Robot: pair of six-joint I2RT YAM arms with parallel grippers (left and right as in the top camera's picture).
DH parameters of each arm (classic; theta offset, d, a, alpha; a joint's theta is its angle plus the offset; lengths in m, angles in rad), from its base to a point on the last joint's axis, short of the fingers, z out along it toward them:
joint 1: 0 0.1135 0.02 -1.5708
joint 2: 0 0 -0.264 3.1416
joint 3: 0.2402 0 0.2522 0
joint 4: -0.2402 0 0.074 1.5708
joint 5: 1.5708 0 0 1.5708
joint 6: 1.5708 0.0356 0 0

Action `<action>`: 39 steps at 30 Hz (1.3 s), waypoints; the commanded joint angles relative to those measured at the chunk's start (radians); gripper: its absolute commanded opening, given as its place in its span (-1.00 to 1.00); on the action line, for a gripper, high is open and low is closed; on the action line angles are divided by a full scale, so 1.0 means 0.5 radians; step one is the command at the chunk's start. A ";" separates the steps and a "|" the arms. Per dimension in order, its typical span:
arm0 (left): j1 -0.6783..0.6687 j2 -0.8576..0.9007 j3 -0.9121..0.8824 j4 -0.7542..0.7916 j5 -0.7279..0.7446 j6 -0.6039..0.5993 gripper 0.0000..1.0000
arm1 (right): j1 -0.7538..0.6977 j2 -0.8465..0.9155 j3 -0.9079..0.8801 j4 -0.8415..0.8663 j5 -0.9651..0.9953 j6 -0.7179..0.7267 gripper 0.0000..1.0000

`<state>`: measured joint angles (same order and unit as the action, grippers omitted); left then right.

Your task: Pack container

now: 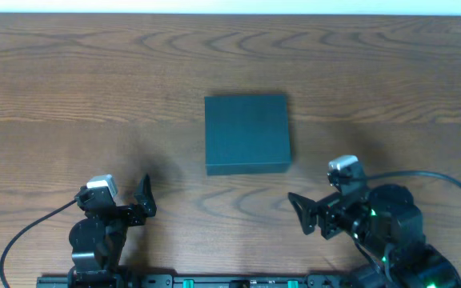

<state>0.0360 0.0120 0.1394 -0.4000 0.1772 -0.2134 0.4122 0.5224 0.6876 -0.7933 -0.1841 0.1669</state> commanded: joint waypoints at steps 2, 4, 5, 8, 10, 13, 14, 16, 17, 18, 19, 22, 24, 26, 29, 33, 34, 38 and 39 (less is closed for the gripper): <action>-0.008 -0.017 -0.043 0.001 0.014 -0.023 0.91 | -0.104 -0.241 -0.163 0.020 0.222 -0.206 0.99; -0.008 -0.017 -0.043 0.001 0.014 -0.023 0.91 | -0.145 -0.397 -0.313 0.079 0.293 -0.205 0.99; -0.008 -0.017 -0.043 0.001 0.014 -0.023 0.91 | -0.146 -0.477 -0.397 0.119 0.320 -0.204 0.98; -0.008 -0.017 -0.043 0.001 0.014 -0.023 0.91 | -0.146 -0.774 -0.710 0.250 0.308 -0.201 0.99; -0.008 -0.017 -0.043 0.001 0.014 -0.023 0.91 | -0.146 -0.919 -0.846 0.256 0.306 -0.201 0.99; -0.008 -0.017 -0.043 0.001 0.014 -0.023 0.91 | -0.147 -1.035 -0.974 0.257 0.307 -0.201 0.99; -0.008 -0.017 -0.043 0.001 0.014 -0.023 0.91 | -0.146 -1.034 -1.001 0.256 0.303 -0.200 0.99; -0.008 -0.017 -0.043 0.001 0.014 -0.023 0.91 | -0.145 -1.035 -1.036 0.256 0.301 -0.166 0.98; -0.008 -0.017 -0.043 0.001 0.014 -0.023 0.91 | -0.145 -1.035 -1.067 0.256 0.301 -0.140 0.99; -0.008 -0.017 -0.043 0.001 0.014 -0.023 0.91 | -0.145 -1.035 -1.062 0.240 0.303 -0.127 0.99; -0.008 -0.017 -0.043 0.001 0.014 -0.023 0.91 | -0.145 -1.035 -1.062 0.240 0.304 -0.127 0.98; -0.008 -0.017 -0.043 0.001 0.014 -0.023 0.91 | -0.145 -1.035 -1.062 0.240 0.307 -0.127 0.99; -0.008 -0.017 -0.043 0.001 0.014 -0.023 0.91 | -0.145 -1.034 -1.062 0.240 0.307 -0.127 0.99; -0.008 -0.017 -0.043 0.001 0.014 -0.023 0.91 | -0.145 -1.034 -1.062 0.240 0.307 -0.127 0.98; -0.008 -0.017 -0.043 0.001 0.014 -0.023 0.91 | -0.145 -1.034 -1.062 0.240 0.308 -0.127 0.98; -0.008 -0.017 -0.043 0.001 0.014 -0.023 0.91 | -0.145 -1.034 -1.062 0.240 0.308 -0.127 0.99; -0.008 -0.017 -0.043 0.001 0.014 -0.023 0.91 | -0.145 -1.034 -1.062 0.240 0.308 -0.127 0.98; -0.008 -0.017 -0.043 0.001 0.014 -0.023 0.91 | -0.145 -1.034 -1.062 0.240 0.307 -0.127 0.99; -0.008 -0.017 -0.043 0.001 0.014 -0.023 0.91 | -0.145 -1.034 -1.062 0.240 0.308 -0.127 0.99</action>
<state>0.0360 0.0101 0.1387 -0.3969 0.1772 -0.2138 0.3477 0.0166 0.1608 -0.6735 -0.0444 0.0948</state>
